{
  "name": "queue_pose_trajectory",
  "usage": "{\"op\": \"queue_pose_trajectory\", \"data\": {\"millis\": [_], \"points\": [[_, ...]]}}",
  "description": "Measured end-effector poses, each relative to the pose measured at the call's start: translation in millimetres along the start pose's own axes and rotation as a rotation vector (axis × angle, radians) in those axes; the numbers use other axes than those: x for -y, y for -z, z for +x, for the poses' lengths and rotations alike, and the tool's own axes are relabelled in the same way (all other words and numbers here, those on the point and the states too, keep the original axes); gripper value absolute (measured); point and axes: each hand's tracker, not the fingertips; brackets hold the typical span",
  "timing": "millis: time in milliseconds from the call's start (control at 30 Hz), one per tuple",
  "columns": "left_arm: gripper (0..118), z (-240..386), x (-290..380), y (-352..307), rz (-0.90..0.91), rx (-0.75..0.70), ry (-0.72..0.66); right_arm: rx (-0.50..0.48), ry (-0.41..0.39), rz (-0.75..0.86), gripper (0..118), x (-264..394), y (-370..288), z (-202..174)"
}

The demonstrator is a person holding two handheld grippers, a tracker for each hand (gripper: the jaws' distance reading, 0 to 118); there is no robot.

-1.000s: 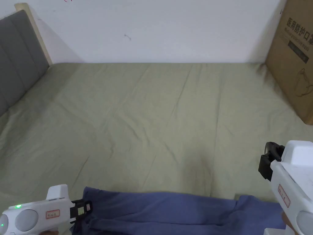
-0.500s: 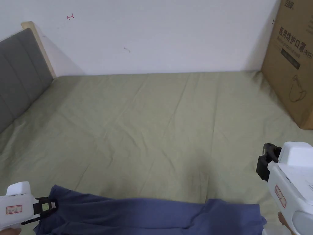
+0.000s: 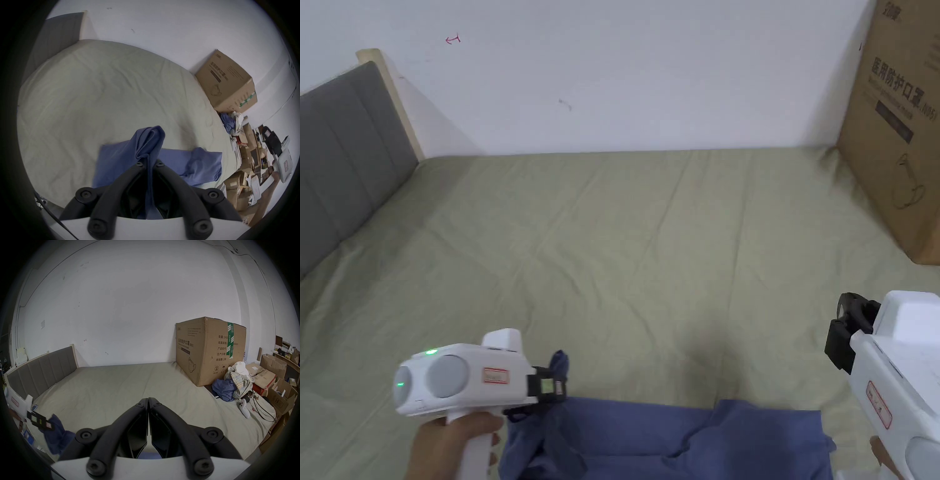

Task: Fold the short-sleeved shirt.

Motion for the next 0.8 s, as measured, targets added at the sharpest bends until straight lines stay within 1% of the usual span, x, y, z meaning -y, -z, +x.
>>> {"op": "queue_pose_trajectory", "data": {"millis": [67, 200, 300, 367, 400, 433, 467, 500, 533, 567, 600, 633, 733, 800], "points": [[4, 17.2, 4.4, 23.1, -0.037, 0.011, 0.014, 0.007, -0.002, 0.000, 0, 0.4, -1.8, 4.2], [4, 43.0, 18.4, 73.4, -0.109, -0.035, 0.061, 0.022, -0.002, -0.002, 0, 1.5, -5.1, 12.8], [4, 49.8, 30.1, 103.0, -0.140, -0.057, 0.056, 0.033, -0.005, -0.008, 0, 2.3, -6.6, 18.1], [4, 53.8, 37.8, 116.8, -0.141, -0.066, 0.088, 0.038, -0.010, -0.011, 0, 3.0, -7.2, 20.2], [5, 56.2, 42.1, 122.5, -0.162, -0.103, 0.111, 0.041, -0.013, -0.014, 0, 3.1, -7.3, 21.3], [13, 59.3, 45.0, 124.5, -0.158, -0.101, 0.118, 0.043, -0.014, -0.015, 0, 3.3, -7.5, 22.2], [24, 61.0, 45.4, 124.1, -0.156, -0.108, 0.122, 0.045, -0.015, -0.016, 0, 3.4, -7.9, 22.5], [39, 63.2, 45.2, 122.1, -0.151, -0.086, 0.119, 0.047, -0.014, -0.018, 0, 3.4, -8.0, 23.1], [62, 66.6, 44.6, 118.5, -0.146, -0.056, 0.110, 0.048, -0.013, -0.019, 0, 3.2, -7.9, 23.8], [75, 70.6, 43.1, 113.2, -0.141, -0.024, 0.109, 0.048, -0.011, -0.019, 0, 2.9, -7.8, 24.5], [83, 74.4, 41.6, 106.6, -0.127, -0.007, 0.115, 0.049, -0.009, -0.019, 0, 2.3, -8.1, 24.4], [89, 77.5, 40.4, 99.9, -0.116, 0.003, 0.118, 0.051, -0.008, -0.019, 0, 1.6, -8.4, 24.4], [89, 79.5, 34.8, 69.5, 0.016, 0.019, 0.180, 0.048, -0.003, -0.014, 0, -1.8, -9.1, 24.8], [89, 73.5, 31.4, 48.1, 0.093, -0.003, 0.217, 0.048, -0.006, -0.007, 0, -4.8, -10.4, 24.1]]}}
